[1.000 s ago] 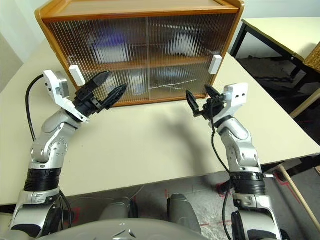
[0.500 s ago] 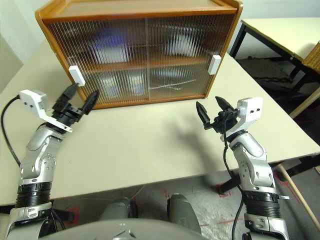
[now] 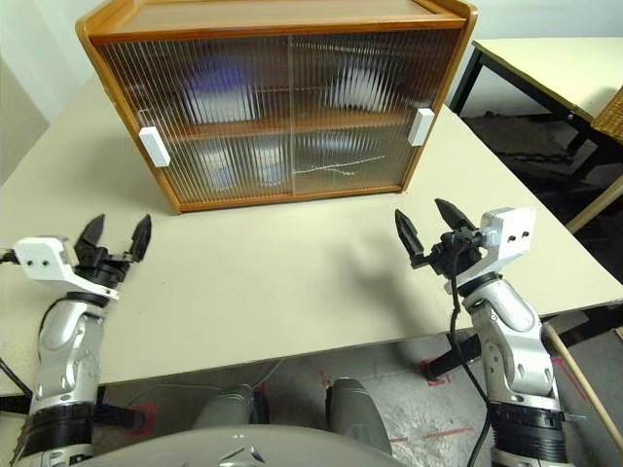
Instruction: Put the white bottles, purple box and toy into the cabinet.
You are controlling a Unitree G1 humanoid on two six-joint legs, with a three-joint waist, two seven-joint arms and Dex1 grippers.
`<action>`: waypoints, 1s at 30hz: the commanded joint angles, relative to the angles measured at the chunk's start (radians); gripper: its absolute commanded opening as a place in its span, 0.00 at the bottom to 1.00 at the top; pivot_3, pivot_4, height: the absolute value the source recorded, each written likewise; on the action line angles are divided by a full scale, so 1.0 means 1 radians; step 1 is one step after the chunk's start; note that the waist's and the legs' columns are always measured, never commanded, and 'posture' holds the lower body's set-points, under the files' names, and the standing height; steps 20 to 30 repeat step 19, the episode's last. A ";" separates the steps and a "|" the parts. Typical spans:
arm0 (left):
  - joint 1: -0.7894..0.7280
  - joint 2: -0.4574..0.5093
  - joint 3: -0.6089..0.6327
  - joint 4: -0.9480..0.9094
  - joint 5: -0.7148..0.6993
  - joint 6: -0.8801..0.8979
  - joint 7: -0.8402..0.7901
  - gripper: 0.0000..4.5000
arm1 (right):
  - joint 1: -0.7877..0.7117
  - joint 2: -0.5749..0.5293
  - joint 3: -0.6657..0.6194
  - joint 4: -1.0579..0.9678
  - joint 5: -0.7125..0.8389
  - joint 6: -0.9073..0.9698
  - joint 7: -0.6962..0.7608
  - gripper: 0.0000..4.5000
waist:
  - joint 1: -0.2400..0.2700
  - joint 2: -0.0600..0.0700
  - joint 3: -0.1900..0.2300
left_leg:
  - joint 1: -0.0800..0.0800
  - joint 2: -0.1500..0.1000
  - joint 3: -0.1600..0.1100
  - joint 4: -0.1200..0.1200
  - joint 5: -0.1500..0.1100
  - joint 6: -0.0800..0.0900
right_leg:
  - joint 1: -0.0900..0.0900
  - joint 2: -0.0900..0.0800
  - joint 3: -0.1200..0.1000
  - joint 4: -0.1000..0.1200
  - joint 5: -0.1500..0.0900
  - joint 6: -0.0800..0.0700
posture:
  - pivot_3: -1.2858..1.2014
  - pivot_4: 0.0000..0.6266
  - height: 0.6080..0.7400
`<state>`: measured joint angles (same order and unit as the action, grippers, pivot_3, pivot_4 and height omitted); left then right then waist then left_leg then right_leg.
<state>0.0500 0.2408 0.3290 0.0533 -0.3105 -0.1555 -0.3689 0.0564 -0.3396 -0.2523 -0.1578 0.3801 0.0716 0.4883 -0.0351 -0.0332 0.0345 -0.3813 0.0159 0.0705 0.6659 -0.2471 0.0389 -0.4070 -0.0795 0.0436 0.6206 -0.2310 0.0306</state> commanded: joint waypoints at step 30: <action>0.009 -0.015 -0.014 -0.009 0.033 -0.033 0.071 1.00 | -0.012 0.007 -0.002 0.103 -0.009 -0.118 0.023 0.99 | -0.001 0.000 0.000 | 0.000 0.000 0.000 0.000 0.000 0.000 | 0.000 0.000 0.000 0.000 -0.002 -0.003 | 0.51 0.00 1.00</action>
